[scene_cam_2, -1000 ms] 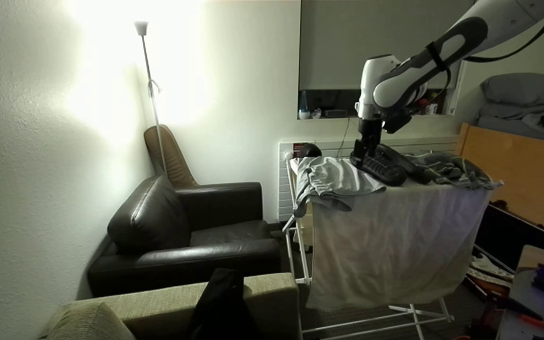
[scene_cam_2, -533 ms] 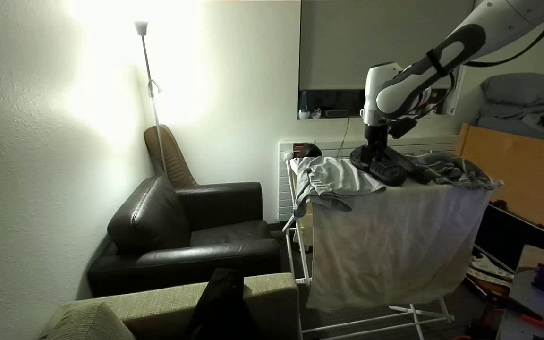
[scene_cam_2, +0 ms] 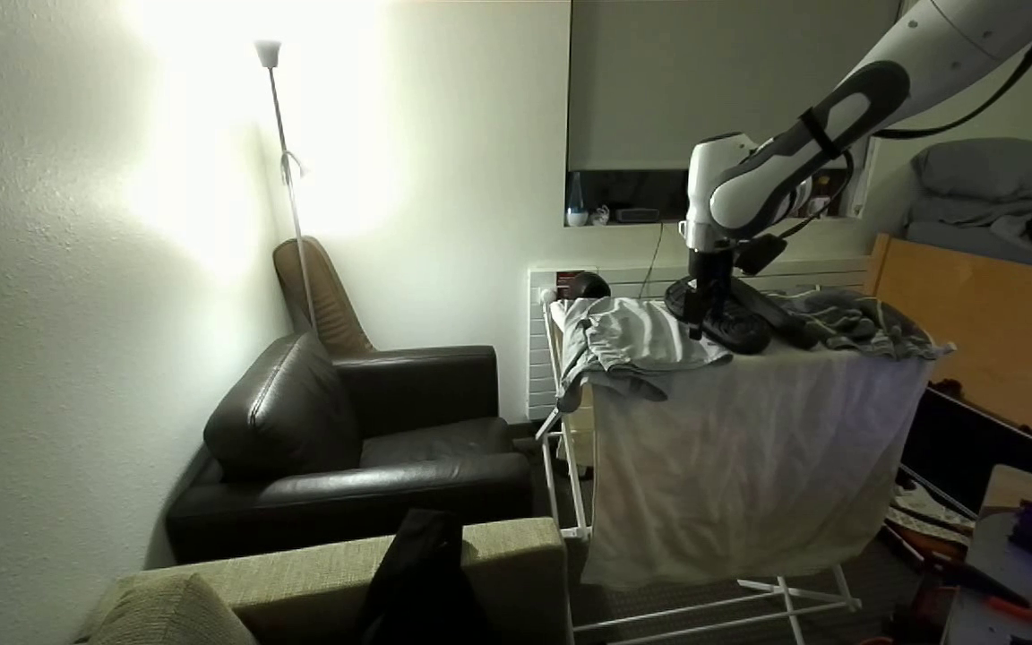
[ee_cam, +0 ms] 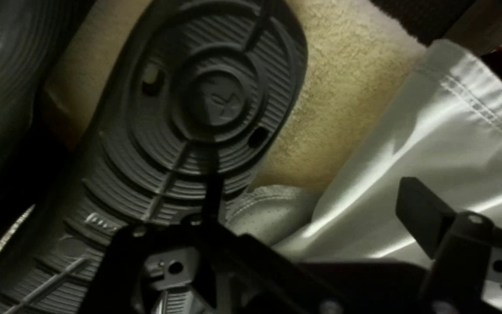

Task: Pick up the grey cloth and put it on the sofa

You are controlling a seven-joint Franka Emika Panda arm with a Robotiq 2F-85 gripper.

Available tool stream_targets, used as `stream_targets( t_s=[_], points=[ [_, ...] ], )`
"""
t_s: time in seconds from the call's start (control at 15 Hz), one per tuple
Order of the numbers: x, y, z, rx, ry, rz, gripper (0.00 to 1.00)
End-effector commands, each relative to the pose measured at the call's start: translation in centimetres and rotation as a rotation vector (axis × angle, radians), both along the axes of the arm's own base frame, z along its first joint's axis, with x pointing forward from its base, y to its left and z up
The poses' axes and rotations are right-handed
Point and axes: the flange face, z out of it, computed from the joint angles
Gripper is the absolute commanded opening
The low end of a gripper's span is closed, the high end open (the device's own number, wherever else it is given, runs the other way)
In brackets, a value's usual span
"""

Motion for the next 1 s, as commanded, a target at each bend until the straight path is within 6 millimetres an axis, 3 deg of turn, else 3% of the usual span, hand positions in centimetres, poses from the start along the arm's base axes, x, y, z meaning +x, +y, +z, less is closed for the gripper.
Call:
stream_targets(
  t_s=[0.0,0.4,0.47,0.6,0.93],
  points=[
    [0.4,1.6,-0.5,0.029,-0.016,0.055,1.0],
    [0.9,2.5,-1.7,0.061,-0.016,0.055,1.0],
    [1.0,2.4,-1.9,0.064,-0.014,0.053,0.75],
    [1.1,2.2,-2.0,0.07,-0.013,0.051,0.68],
    [1.3,2.1,-2.0,0.073,-0.009,0.041,0.34]
  ],
)
